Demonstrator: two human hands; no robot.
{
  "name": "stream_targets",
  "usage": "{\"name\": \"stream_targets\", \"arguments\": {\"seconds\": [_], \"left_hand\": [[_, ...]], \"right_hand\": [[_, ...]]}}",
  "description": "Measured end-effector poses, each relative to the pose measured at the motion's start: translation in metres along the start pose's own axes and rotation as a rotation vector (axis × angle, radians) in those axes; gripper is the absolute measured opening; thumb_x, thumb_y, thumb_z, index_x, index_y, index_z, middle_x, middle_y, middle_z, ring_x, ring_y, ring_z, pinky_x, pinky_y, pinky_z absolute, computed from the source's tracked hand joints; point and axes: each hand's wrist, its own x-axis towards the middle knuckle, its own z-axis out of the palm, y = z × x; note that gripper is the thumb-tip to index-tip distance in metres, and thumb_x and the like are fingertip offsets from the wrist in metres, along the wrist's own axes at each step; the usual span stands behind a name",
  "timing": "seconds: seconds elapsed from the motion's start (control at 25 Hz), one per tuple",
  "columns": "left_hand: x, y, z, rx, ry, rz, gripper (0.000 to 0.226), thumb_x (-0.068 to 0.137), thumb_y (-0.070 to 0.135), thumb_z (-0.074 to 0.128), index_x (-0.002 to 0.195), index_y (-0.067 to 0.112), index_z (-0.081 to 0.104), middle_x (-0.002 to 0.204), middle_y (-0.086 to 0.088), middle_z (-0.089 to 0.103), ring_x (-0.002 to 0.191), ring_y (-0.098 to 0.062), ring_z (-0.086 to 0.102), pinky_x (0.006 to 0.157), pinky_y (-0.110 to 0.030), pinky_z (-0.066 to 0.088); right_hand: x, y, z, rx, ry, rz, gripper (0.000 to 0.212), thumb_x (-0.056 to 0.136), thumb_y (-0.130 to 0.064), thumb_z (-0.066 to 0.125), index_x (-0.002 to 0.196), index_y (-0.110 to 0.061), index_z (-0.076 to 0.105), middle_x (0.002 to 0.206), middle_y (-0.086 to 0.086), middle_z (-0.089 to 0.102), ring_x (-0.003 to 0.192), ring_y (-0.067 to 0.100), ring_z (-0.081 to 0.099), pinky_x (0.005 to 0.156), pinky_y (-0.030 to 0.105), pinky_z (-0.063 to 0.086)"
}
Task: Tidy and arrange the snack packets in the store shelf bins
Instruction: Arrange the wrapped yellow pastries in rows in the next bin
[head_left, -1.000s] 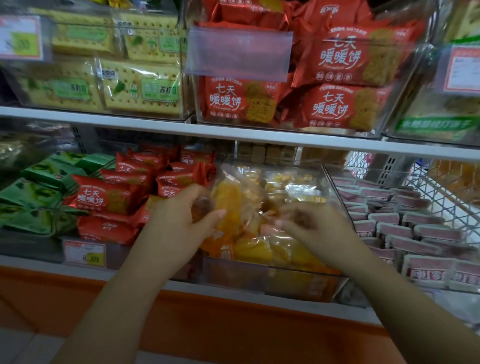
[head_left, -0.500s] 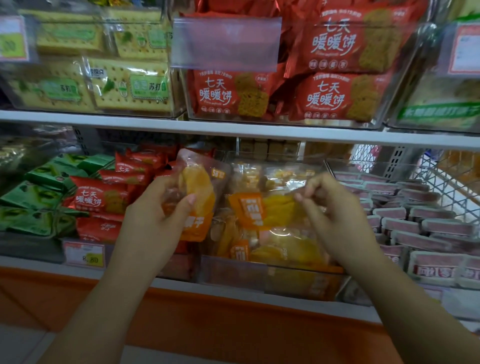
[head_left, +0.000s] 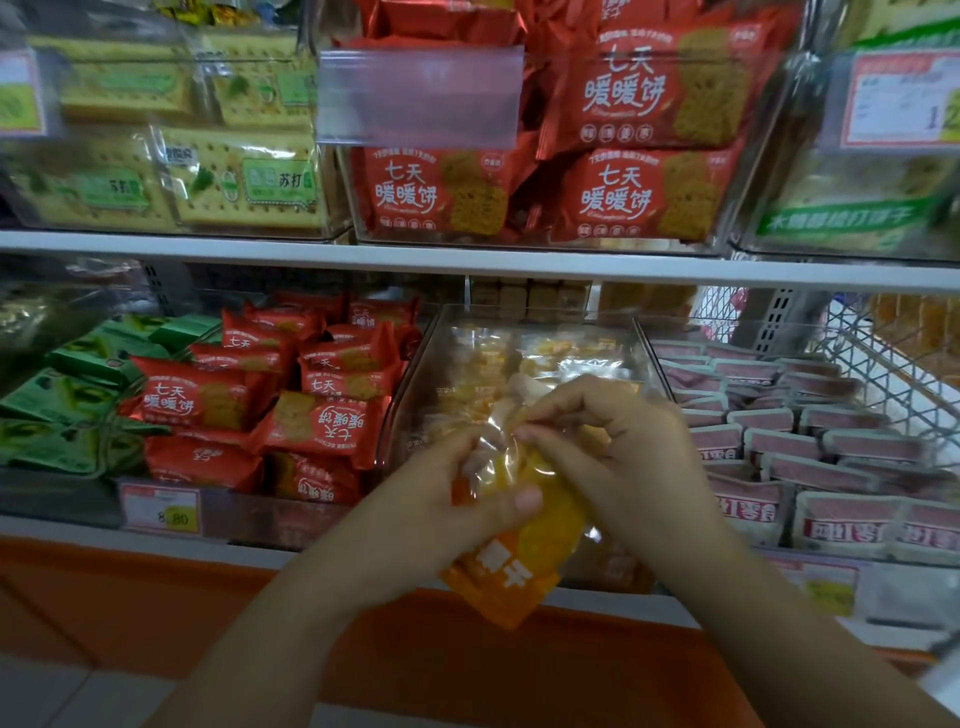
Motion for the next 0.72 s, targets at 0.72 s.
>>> {"name": "stream_targets", "arguments": {"seconds": [0.72], "left_hand": [[-0.008,-0.017,-0.070,0.250,0.743,0.084,0.031,0.086,0.031,0.061,0.114,0.034,0.046,0.097,0.018,0.061,0.082,0.006,0.061,0.068,-0.019,0.047]], "right_hand": [[0.024,0.036,0.018,-0.384,-0.526,0.340,0.019,0.084,-0.027,0.061,0.068,-0.036,0.057,0.080,-0.012,0.064,0.077,0.007,0.062,0.070,0.033,0.052]]}}
